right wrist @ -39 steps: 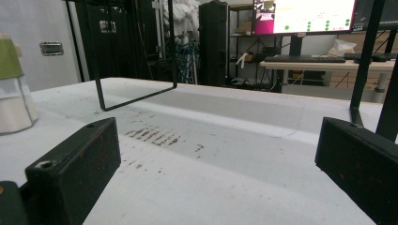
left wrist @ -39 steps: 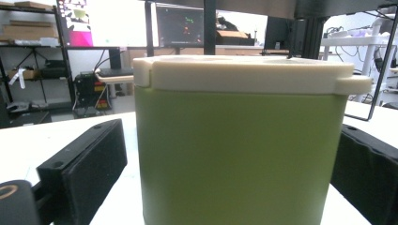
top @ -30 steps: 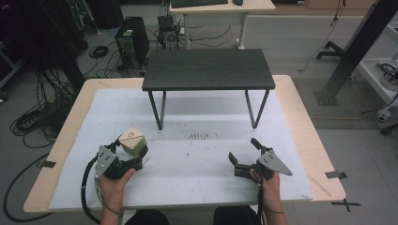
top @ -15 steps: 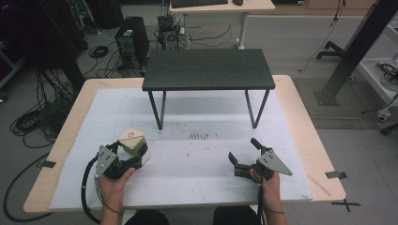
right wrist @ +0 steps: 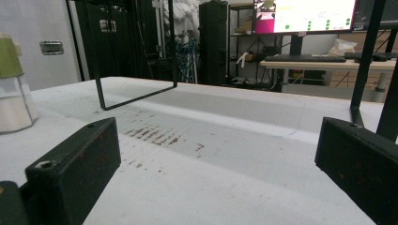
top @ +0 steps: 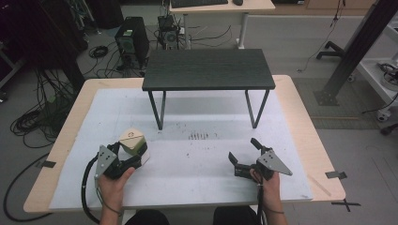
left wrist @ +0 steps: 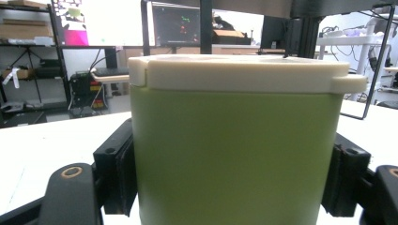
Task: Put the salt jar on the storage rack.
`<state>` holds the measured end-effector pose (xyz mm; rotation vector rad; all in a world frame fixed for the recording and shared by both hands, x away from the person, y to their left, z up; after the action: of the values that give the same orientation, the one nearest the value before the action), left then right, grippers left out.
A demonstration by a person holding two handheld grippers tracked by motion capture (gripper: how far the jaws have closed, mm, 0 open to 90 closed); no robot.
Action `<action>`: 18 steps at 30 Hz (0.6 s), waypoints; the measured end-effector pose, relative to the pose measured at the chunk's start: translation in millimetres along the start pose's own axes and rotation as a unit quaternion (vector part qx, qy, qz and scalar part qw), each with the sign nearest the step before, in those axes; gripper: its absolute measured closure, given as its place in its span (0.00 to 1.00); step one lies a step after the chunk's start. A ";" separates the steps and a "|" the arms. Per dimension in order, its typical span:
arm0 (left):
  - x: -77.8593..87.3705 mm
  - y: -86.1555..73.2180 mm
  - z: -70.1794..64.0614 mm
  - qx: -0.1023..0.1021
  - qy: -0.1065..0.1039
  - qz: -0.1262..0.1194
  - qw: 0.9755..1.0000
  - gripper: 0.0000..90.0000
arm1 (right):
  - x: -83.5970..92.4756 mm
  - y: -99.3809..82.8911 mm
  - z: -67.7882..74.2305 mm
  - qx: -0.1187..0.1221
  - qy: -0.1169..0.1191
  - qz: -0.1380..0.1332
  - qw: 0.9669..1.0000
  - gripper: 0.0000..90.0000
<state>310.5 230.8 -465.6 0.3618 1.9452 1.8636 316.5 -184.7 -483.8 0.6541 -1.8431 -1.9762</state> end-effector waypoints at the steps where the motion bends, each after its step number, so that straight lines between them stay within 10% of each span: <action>1: 0.0 0.0 0.0 0.000 0.000 0.000 1.000 0.28 | 0.0 0.0 0.0 0.000 0.000 0.000 1.000 0.00; 18: 0.1 0.0 0.3 0.001 -0.001 0.001 1.000 0.32 | 0.0 0.0 0.1 0.001 0.000 0.001 1.000 0.00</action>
<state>310.5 231.1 -465.6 0.3677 1.9461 1.8622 316.5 -184.6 -483.8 0.6528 -1.8455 -1.9747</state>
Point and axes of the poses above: each handheld gripper's, and its own axes: x roughly backward along the jaws, y roughly out of its top, z roughly to its left, the point moved 4 cm from there along -x, roughly forward along the jaws, and after that the axes turned 7 degrees about -z, right-handed, at the moved point
